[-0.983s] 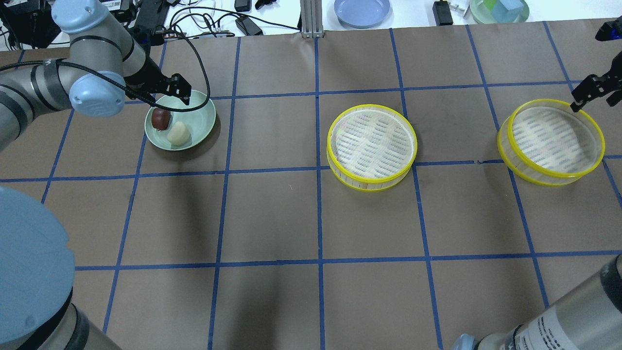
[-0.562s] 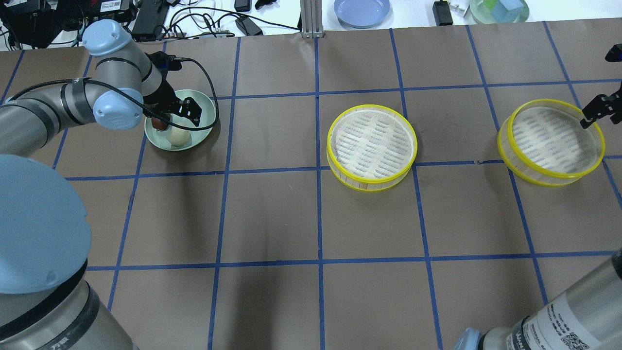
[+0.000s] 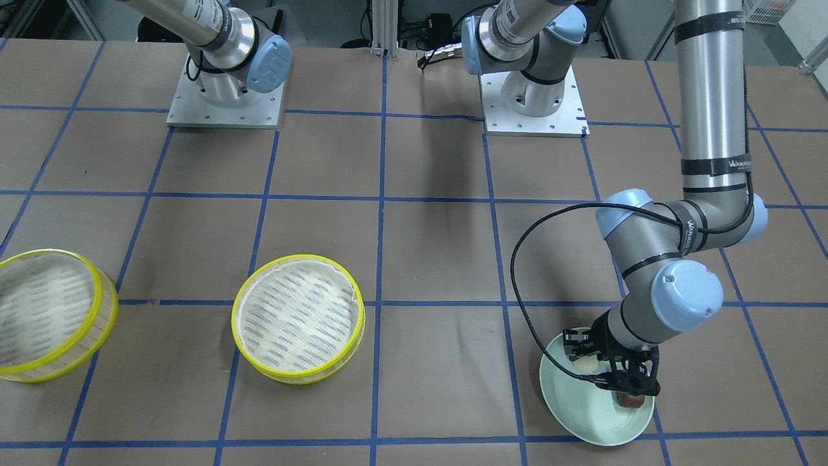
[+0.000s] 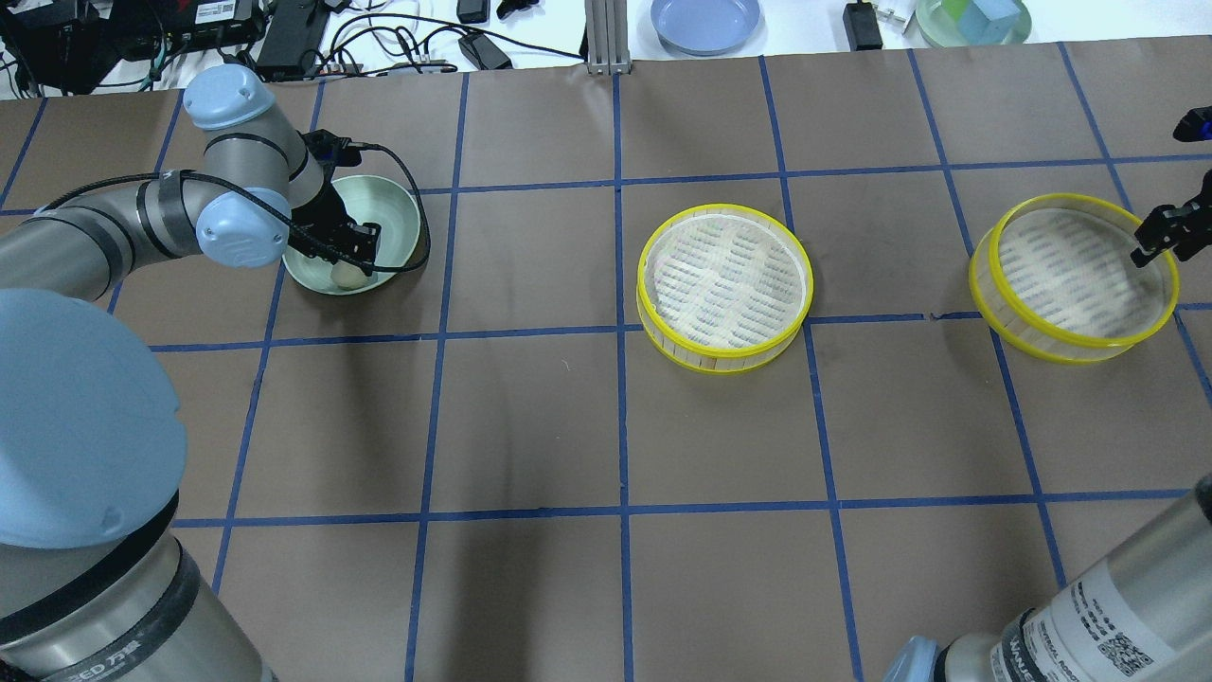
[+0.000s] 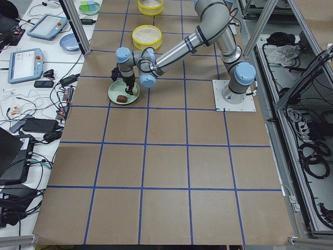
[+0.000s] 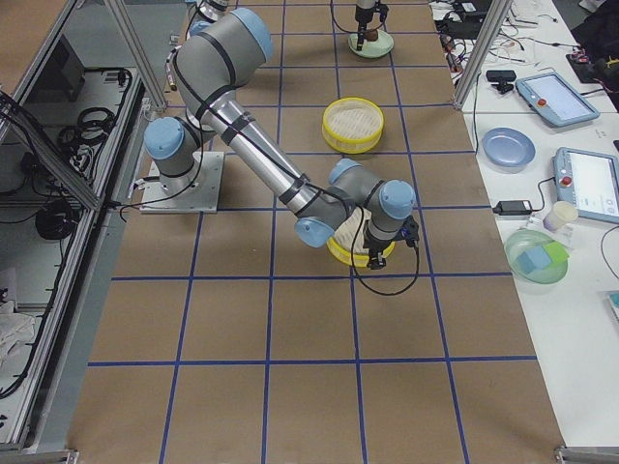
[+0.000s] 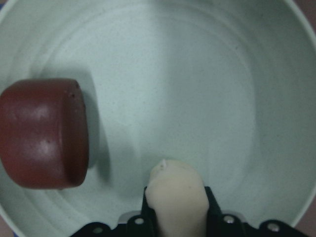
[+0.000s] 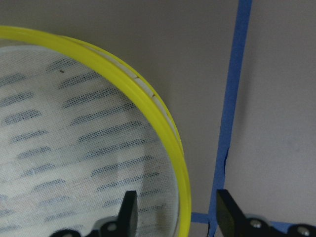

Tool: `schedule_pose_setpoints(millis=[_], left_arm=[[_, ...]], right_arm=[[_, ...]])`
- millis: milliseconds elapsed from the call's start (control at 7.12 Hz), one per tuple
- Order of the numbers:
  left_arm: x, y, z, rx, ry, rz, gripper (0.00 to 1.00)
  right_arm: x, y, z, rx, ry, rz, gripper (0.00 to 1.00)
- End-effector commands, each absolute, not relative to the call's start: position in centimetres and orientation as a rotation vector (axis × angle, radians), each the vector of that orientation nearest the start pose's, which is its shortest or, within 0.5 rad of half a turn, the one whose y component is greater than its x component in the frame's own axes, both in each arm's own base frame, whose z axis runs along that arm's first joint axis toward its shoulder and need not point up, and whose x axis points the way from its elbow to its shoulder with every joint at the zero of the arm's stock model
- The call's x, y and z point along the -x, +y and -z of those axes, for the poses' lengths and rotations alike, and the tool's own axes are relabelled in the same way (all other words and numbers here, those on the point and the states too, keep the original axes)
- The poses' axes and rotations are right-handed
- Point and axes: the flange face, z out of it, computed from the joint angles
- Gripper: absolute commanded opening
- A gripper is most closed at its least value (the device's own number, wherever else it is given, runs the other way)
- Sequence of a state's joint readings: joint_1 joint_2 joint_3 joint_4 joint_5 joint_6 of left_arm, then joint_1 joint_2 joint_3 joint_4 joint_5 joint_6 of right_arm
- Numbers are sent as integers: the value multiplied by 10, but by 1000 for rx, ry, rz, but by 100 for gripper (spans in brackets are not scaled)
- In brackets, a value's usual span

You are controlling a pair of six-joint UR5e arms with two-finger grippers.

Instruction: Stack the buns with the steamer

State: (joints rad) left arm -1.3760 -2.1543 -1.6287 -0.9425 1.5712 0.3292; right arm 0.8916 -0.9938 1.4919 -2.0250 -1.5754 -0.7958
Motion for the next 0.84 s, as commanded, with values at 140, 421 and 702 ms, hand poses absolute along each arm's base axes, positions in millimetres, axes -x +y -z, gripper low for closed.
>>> schedule_pose_setpoints(millis=[140,421,702], left_arm=[[17,-670,-228,-102,3219,130,0],[77,-672,-282,133,3290,270,0],[162,-668,-307,369,3406,383,0]], right_arm=[[319,-605,-221,175,3110,-76,0],[319,-605,-226,182,3114,-69,0],[319,-605,-230,185,3120,-66,0]])
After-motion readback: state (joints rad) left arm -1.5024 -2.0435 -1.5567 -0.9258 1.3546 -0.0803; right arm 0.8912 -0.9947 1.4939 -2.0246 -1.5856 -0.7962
